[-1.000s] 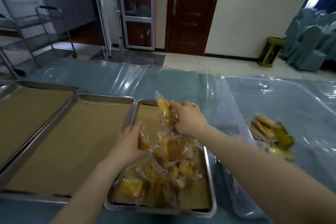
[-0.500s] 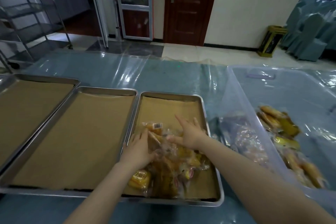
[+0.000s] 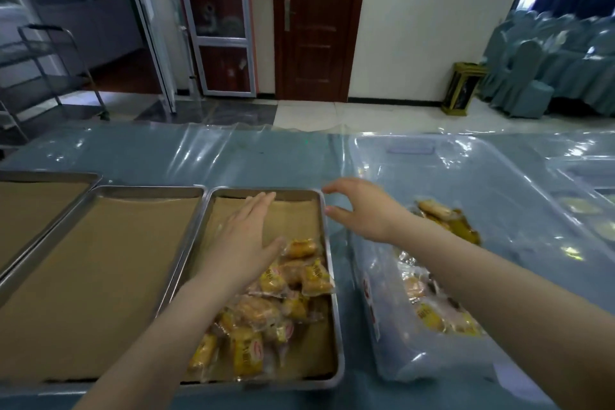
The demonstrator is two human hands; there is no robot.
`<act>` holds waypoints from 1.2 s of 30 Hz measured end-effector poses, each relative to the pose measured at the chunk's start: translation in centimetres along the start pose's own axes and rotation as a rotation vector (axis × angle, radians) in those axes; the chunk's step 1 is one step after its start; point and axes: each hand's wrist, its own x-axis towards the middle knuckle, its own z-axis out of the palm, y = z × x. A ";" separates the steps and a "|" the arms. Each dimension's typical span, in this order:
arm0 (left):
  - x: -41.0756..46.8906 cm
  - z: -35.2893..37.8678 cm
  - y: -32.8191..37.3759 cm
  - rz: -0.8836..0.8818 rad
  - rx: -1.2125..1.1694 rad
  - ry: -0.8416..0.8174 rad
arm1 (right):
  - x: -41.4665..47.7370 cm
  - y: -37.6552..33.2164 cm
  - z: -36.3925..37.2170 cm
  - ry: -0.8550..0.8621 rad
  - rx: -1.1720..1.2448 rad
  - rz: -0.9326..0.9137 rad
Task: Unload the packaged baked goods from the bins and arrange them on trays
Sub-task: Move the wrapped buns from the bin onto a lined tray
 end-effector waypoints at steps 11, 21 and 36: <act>2.9 6.1 12.0 0.071 -0.104 0.029 | -6.8 17.0 -3.5 -0.051 -0.040 0.149; 7.5 11.0 16.8 0.118 0.204 -0.152 | -2.9 28.7 -3.7 -0.235 -0.101 0.403; 7.5 11.7 16.6 0.189 0.532 -0.146 | 0.3 31.0 2.8 -0.357 -0.455 0.193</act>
